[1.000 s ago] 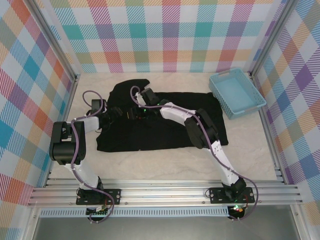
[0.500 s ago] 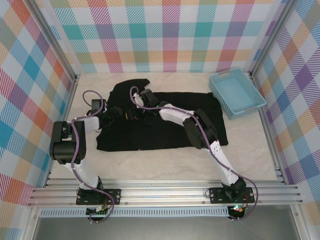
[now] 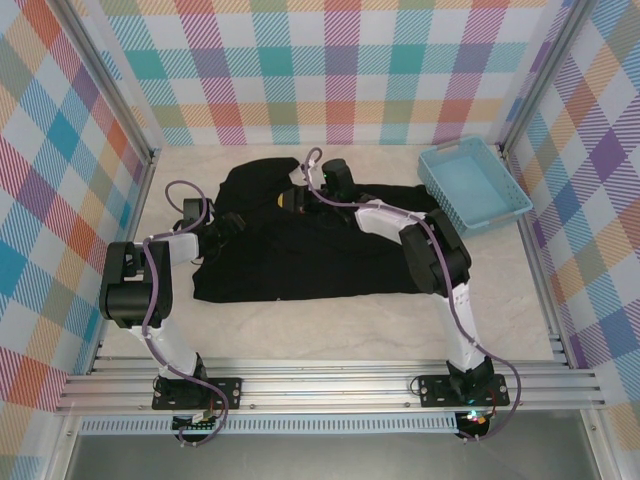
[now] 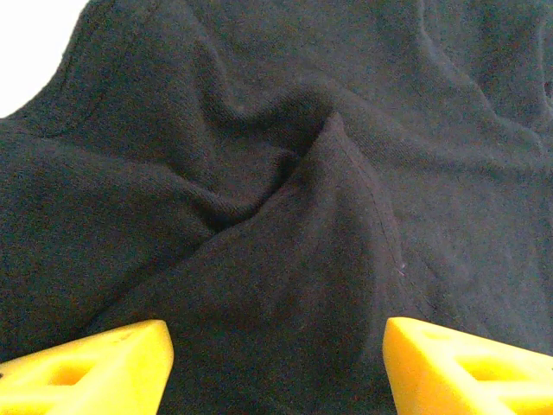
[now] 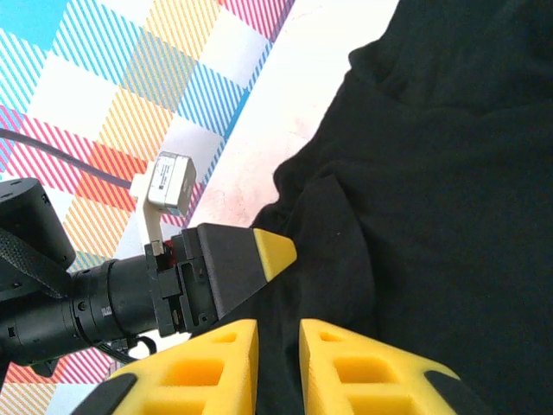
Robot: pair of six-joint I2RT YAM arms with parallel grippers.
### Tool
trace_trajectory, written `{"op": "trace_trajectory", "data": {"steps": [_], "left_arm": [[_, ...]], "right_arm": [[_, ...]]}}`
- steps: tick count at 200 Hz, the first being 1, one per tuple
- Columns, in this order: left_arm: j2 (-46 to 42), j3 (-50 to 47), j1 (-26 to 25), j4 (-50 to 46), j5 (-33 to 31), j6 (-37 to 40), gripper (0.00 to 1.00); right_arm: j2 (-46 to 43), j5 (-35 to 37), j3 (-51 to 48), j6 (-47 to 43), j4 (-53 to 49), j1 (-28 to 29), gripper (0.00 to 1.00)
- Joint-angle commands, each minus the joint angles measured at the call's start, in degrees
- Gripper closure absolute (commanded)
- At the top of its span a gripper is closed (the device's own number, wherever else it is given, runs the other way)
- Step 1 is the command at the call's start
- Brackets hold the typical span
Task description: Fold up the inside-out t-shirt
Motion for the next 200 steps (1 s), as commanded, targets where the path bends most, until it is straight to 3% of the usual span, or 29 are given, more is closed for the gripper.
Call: {"op": "trace_trajectory", "data": {"steps": [1,52,85,108,153,183,200], "left_arm": [[1.8,-0.8,0.4,-3.6,0.9,-0.4,0.33],[-6.4,0.1,-0.7,-4.2,-0.9,1.6,0.31],[-7.8,6.0,-7.3,-11.8,-7.3,7.1,0.30],[-5.1,12.2,-13.3,-20.9,-15.8,11.4,0.32],[5.1,26.6,-20.5,-37.4,-25.3,17.3,0.42],[13.3,36.0,-23.1,-48.5,-35.7,19.2,0.48],[16.0,38.5,-23.3,-50.3,-37.3,20.1,0.53]], "right_arm": [[-2.6,1.1,-1.9,-2.9,-3.4,1.0,0.75],[-11.9,7.3,-11.7,-13.5,-12.8,1.0,0.70],[-18.7,11.5,-19.0,-18.2,-16.0,0.3,0.68],[-22.5,11.8,-24.2,-17.5,-15.6,-1.6,0.67],[-26.0,9.9,-32.2,-15.2,-11.7,-5.2,0.66],[-26.5,7.4,-34.7,-13.7,-8.8,-6.3,0.66],[-26.9,6.9,-35.9,-13.3,-7.6,-6.5,0.66]]}}
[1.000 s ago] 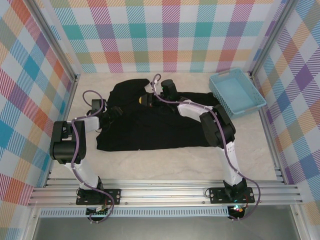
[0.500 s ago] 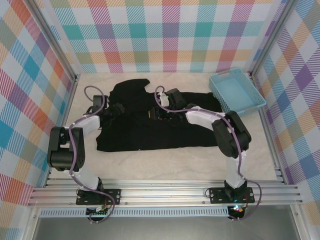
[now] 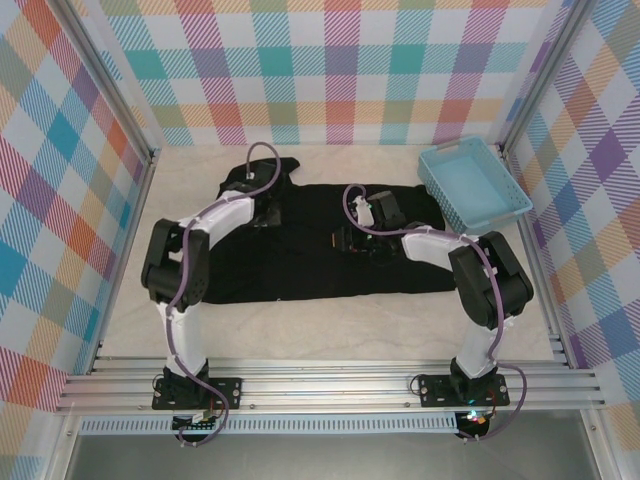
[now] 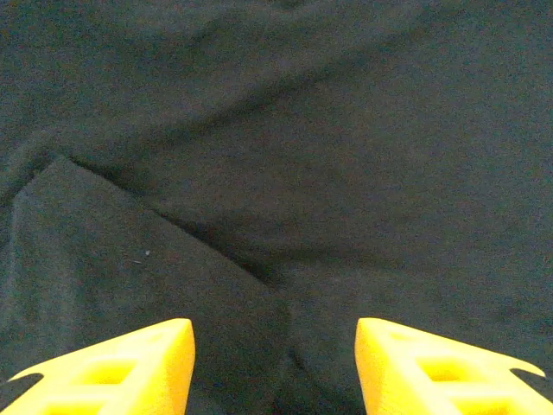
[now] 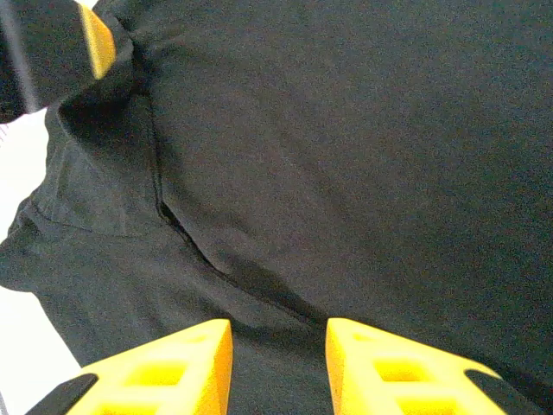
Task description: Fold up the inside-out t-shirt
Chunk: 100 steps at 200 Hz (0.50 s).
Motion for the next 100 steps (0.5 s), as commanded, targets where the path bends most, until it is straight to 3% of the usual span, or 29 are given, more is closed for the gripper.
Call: {"op": "trace_trajectory", "data": {"steps": [1,46,68,100], "left_arm": [[3.0,3.9,-1.1,-10.9,-8.3,3.2,0.53],[5.8,7.3,-1.7,-8.0,-5.8,4.7,0.82],[3.4,5.8,-1.6,-4.4,-6.0,3.7,0.90],[-2.1,0.3,-1.2,2.7,-5.7,0.6,0.93]], "right_arm": [[-2.3,-2.9,-1.5,1.0,4.3,-0.1,0.66],[-1.8,-4.1,-2.5,2.1,5.2,-0.5,0.65],[-1.8,-4.3,-2.8,2.4,5.4,-0.5,0.65],[-1.0,-5.2,-2.8,3.6,5.8,-0.6,0.65]]}}
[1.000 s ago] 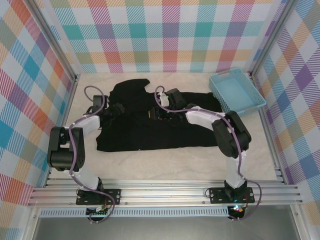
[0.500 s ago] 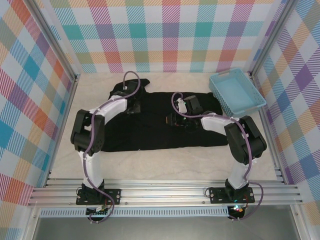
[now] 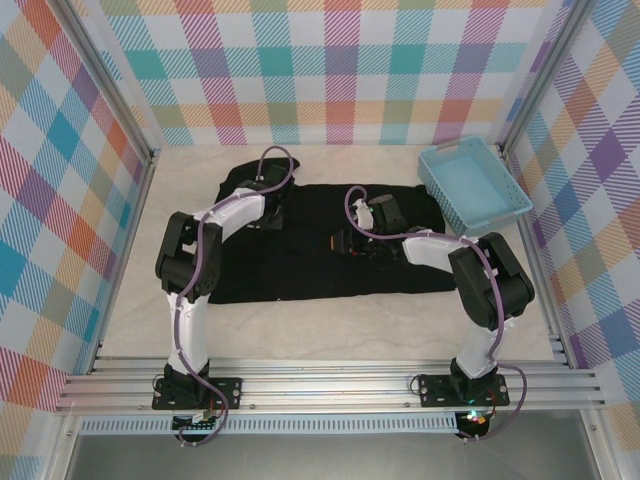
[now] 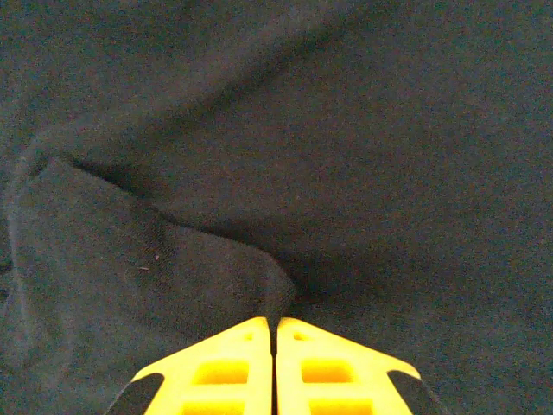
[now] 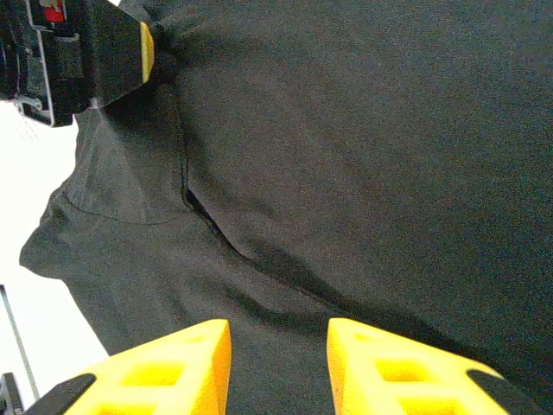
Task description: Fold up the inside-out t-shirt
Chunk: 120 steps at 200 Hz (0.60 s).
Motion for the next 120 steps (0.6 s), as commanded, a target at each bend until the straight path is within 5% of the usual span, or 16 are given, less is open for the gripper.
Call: {"op": "trace_trajectory", "data": {"steps": [1,73,120], "left_arm": [[-6.7,-3.4,-0.1,5.7,-0.9,-3.0,0.93],[-17.4,-20.2,4.4,26.2,10.0,-14.7,0.89],[-20.8,-24.4,5.5,30.0,10.9,-12.8,0.53]], "right_arm": [[-0.6,-2.2,-0.5,1.4,2.3,-0.2,0.65],[1.2,-4.0,-0.3,3.4,3.4,-0.2,0.65],[1.7,-4.7,-0.1,3.8,3.6,-0.1,0.65]]}}
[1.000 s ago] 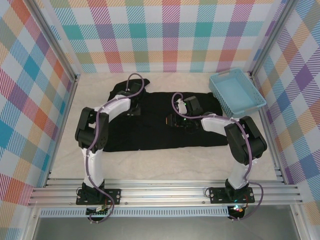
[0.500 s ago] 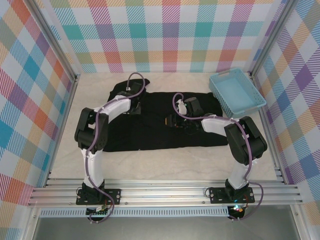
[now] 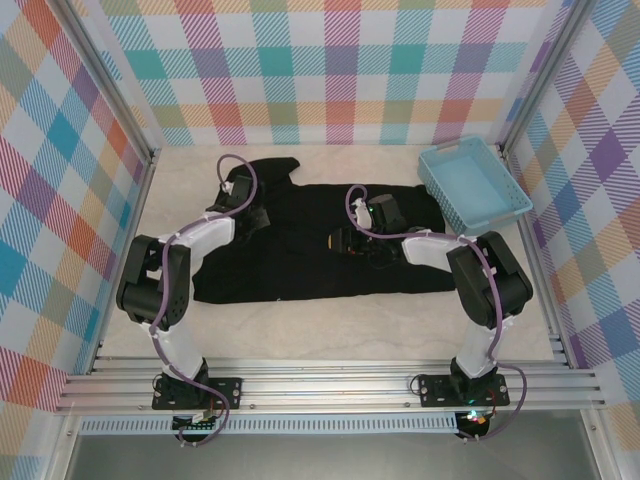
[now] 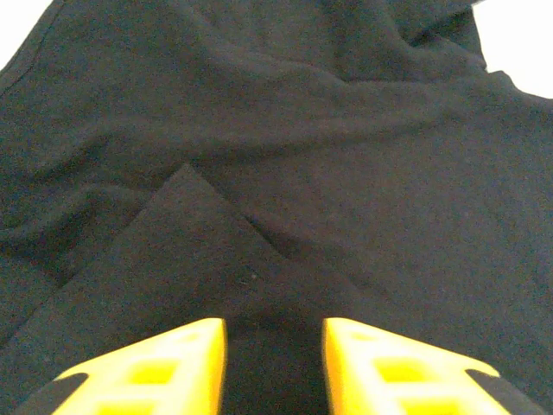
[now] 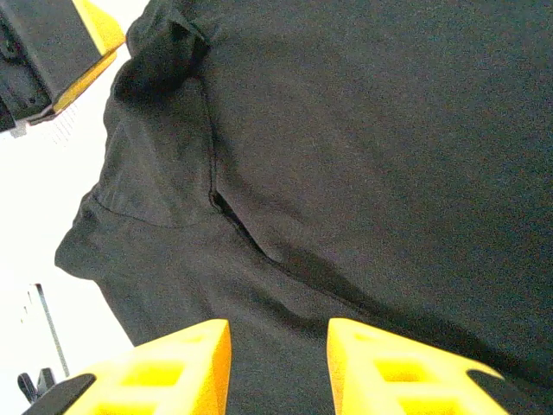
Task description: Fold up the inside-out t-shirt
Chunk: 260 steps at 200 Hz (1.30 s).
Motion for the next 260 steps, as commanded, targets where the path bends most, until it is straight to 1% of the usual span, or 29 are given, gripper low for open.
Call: {"op": "trace_trajectory", "data": {"steps": [1,21,42,85,99,102,109,131,155,189,212,236,260], "left_arm": [[-4.3,-1.3,0.2,4.4,0.9,1.2,0.52],[-7.2,-3.5,1.3,4.5,-1.1,3.4,0.46],[-7.3,-3.8,4.0,1.9,0.1,4.3,0.44],[3.1,4.4,8.4,-4.7,6.6,7.7,0.45],[6.2,7.5,8.8,-5.1,8.3,9.1,0.45],[7.0,8.1,8.8,-6.9,8.5,9.4,0.45],[8.4,9.4,8.7,-7.6,9.0,9.9,0.45],[12.1,13.4,8.9,-10.1,9.3,11.0,0.45],[14.2,16.3,9.0,-11.9,8.7,11.1,0.48],[18.6,22.0,9.2,-18.6,8.4,10.6,0.52],[20.3,24.1,9.5,-20.5,8.4,10.3,0.58],[21.5,25.8,9.8,-21.9,8.3,10.3,0.67],[21.6,26.7,10.0,-22.5,8.1,10.5,0.78]], "right_arm": [[0.9,-1.7,-0.1,0.7,1.4,-0.1,0.65],[1.3,-1.8,0.2,0.7,1.3,0.0,0.65],[2.1,-2.0,1.1,0.9,1.2,0.3,0.65],[3.2,-2.1,2.4,1.2,0.3,1.2,0.65],[3.0,-1.8,2.5,1.0,-0.3,1.4,0.65],[2.9,-1.7,2.5,0.9,-0.4,1.4,0.65],[2.7,-1.5,2.5,0.8,-0.7,1.5,0.65],[2.1,-0.9,2.4,0.3,-1.7,1.5,0.65],[1.9,-0.7,2.4,0.1,-2.0,1.4,0.65],[1.7,-0.7,2.2,0.2,-1.9,1.4,0.65],[1.6,-0.6,2.2,0.2,-2.0,1.5,0.65],[1.4,-0.4,2.2,0.1,-2.2,1.5,0.65],[1.4,-0.2,2.2,0.1,-2.2,1.5,0.65]]}}
